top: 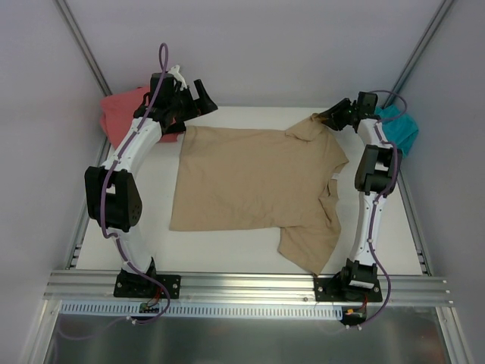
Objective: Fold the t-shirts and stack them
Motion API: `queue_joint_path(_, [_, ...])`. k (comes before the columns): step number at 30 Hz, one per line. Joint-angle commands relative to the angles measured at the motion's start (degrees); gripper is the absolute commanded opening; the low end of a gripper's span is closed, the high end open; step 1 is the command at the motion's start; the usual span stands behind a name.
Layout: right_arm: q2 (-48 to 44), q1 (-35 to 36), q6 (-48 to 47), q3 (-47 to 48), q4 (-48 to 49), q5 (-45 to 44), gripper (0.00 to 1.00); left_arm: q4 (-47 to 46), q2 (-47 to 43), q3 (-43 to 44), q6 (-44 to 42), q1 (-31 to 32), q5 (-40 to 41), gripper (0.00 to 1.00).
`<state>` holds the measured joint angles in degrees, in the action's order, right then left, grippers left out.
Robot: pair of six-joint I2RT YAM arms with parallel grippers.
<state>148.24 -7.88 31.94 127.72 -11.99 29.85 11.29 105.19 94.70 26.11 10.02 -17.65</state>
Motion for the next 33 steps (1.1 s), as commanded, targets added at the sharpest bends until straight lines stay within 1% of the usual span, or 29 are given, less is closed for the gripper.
queue_joint_path(1, [1.3, 0.2, 1.9, 2.8, 3.2, 1.3, 0.40, 0.2, -2.3, 1.2, -1.8, -0.5, -1.1, 0.99])
queue_joint_path(2, [1.5, 0.3, 1.9, 2.9, 3.5, 1.3, 0.36, 0.4, -2.4, 1.2, -1.9, -0.6, -1.1, 0.99])
queue_joint_path(4, [2.0, 0.3, 2.2, 3.5, 3.7, 1.0, 0.38, 0.6, -2.5, 1.3, -2.3, -0.6, -1.1, 0.99])
queue_joint_path(7, [1.8, 0.3, 1.6, 4.4, 3.0, -0.3, 0.48, 1.1, -2.7, 1.5, -2.6, -0.6, -0.9, 0.99])
queue_joint_path(11, [0.0, 0.0, 0.8, 4.7, 2.5, -1.1, 0.55, 1.5, -2.6, 1.6, -3.0, -0.5, -1.0, 0.99])
queue_joint_path(18, [-2.0, -1.5, 0.1, 6.7, 2.4, -2.9, 0.56, 1.0, -1.9, 1.8, -2.6, -0.5, -1.4, 0.99])
queue_joint_path(24, [-1.4, -3.3, 1.1, 7.6, 3.0, -3.8, 0.55, 1.7, -0.9, 3.4, -2.9, -0.5, -1.8, 0.99])
queue_joint_path(33, [0.3, -3.2, 2.4, 7.8, 3.8, -4.0, 0.55, 2.6, 0.2, 4.9, -3.6, -0.5, -1.7, 0.99])
